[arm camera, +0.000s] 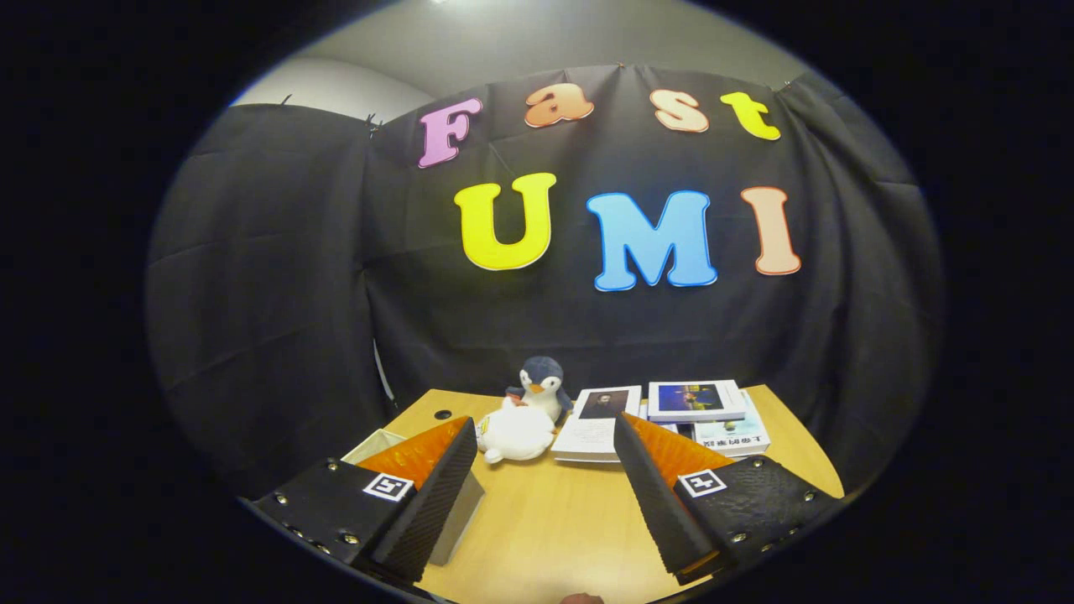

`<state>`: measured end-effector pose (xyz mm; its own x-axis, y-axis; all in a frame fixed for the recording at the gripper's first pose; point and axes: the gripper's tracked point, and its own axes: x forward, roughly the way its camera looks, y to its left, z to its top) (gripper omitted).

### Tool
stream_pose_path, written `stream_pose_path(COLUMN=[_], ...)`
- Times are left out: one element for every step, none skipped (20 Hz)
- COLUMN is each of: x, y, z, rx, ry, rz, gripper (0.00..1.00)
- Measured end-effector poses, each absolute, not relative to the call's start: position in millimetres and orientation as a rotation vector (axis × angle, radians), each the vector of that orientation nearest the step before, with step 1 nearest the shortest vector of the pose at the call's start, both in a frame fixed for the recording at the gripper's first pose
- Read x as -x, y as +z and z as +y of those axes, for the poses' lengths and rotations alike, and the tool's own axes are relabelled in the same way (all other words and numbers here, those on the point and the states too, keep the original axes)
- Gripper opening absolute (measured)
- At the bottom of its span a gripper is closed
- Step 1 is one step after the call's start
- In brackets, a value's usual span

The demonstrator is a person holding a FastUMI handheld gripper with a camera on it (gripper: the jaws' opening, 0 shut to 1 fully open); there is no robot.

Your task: Open the storage box then place both shoes into the box .Put the left shoe in first, then the right shoe, with the right side of both shoes facing outward in a uniform manner.

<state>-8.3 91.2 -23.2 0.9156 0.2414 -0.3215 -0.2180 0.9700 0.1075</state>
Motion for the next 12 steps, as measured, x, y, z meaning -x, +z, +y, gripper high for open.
stream_pose_path(x=[7.9, 7.8, 7.5, 8.5, 9.0, 9.0, 7.8, 8.9, 9.2, 8.4, 7.5, 6.2], y=[-19.9, -16.0, -12.4, -10.3, -8.9, -8.6, -8.1, -8.7, -8.4, -7.1, -6.2, -4.4], z=[79.5, 68.3, 57.9, 49.7, 43.1, 36.9, 32.3, 28.3, 26.4, 23.8, 18.3, 16.7], rx=[-0.064, -0.058, -0.052, -0.049, -0.052, -0.058, -0.063, -0.067, -0.069, -0.068, -0.067, -0.065], ry=[0.22, 0.203, 0.188, 0.177, 0.167, 0.163, 0.155, 0.153, 0.153, 0.151, 0.148, 0.144], rz=[0.324, 0.308, 0.291, 0.28, 0.275, 0.272, 0.268, 0.27, 0.269, 0.267, 0.26, 0.255], gripper=[0.99, 0.99, 0.99, 0.99, 0.99, 0.99, 0.99, 0.99, 0.99, 0.99, 0.99, 0.99])
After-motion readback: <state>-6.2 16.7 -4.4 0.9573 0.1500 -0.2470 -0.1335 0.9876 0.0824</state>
